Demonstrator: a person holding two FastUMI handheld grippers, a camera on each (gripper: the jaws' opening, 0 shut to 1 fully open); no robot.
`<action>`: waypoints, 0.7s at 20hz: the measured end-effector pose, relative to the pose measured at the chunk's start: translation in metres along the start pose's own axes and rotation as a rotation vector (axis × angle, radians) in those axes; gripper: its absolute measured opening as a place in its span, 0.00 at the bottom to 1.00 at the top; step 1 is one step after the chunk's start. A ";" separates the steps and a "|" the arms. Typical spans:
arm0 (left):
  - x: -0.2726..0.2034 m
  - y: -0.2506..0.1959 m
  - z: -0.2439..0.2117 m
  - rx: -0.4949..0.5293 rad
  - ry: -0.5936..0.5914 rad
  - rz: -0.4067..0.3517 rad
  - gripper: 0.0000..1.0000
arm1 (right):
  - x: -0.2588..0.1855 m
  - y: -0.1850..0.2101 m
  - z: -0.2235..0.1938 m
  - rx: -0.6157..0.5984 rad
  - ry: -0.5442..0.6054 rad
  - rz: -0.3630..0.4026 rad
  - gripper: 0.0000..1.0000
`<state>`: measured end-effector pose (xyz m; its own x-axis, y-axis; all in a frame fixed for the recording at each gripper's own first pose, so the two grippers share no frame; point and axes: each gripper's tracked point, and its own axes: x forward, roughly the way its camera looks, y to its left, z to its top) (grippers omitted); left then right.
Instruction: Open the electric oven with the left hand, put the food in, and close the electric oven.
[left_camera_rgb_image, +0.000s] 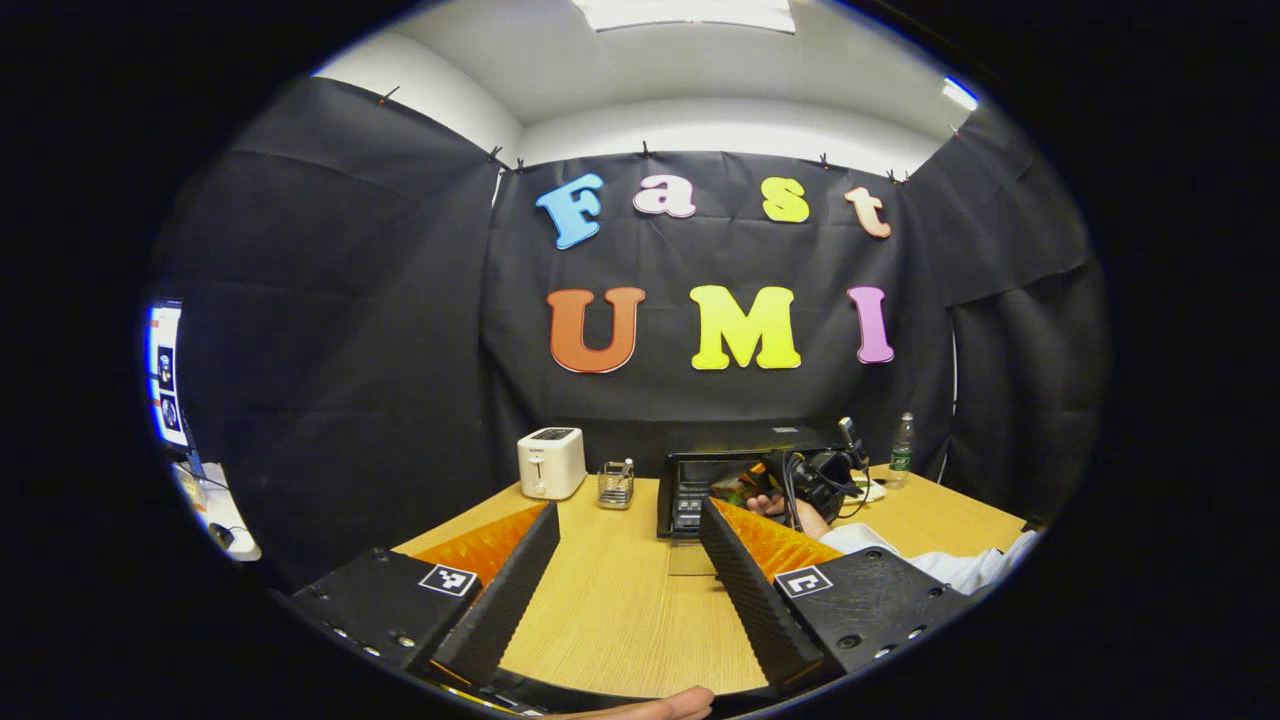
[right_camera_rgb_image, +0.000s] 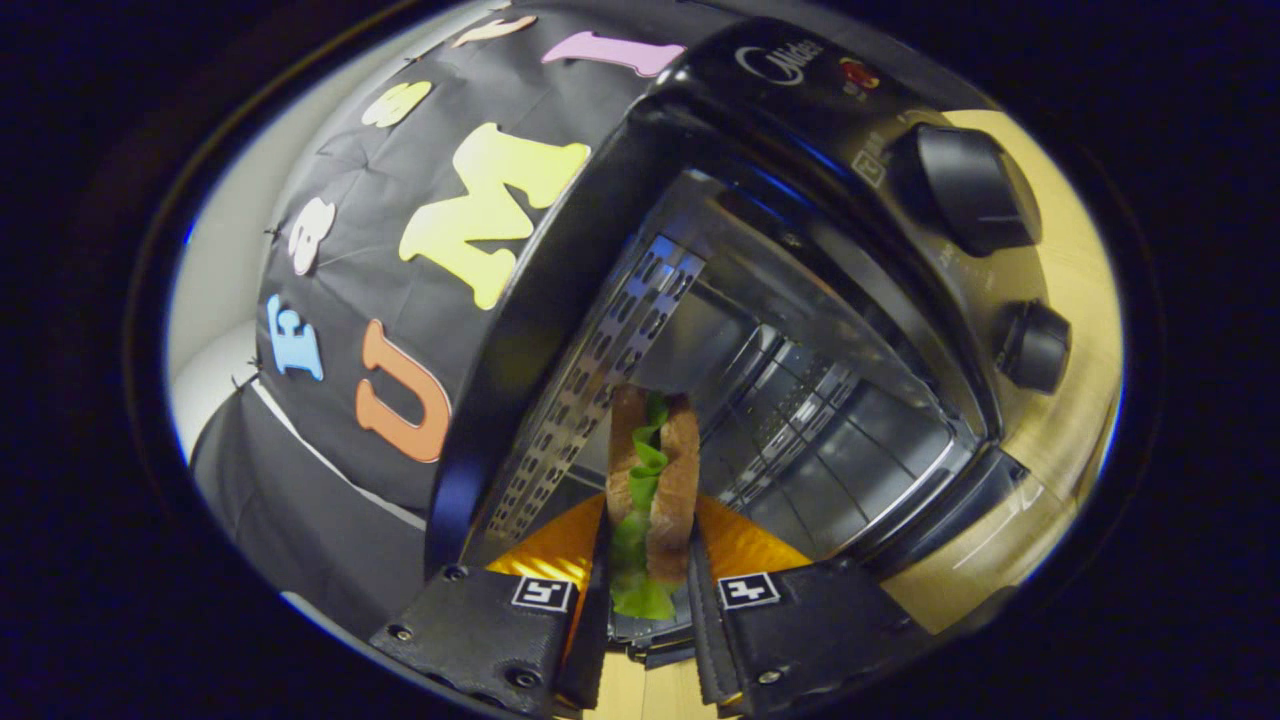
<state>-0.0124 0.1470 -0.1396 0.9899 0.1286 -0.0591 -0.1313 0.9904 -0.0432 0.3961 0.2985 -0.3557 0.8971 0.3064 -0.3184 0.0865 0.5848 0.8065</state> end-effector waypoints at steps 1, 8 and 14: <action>0.002 0.003 -0.003 0.002 0.005 -0.002 0.93 | 0.006 -0.004 -0.002 -0.005 -0.002 -0.007 0.36; 0.007 0.012 -0.014 -0.027 0.034 0.000 0.93 | 0.008 -0.011 -0.007 -0.058 0.042 -0.045 0.39; 0.008 -0.001 -0.006 -0.008 -0.006 -0.043 0.93 | 0.006 -0.016 -0.011 -0.331 0.081 -0.141 0.63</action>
<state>-0.0045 0.1463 -0.1463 0.9950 0.0861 -0.0514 -0.0889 0.9946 -0.0537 0.3950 0.2992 -0.3755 0.8478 0.2561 -0.4644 0.0502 0.8329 0.5511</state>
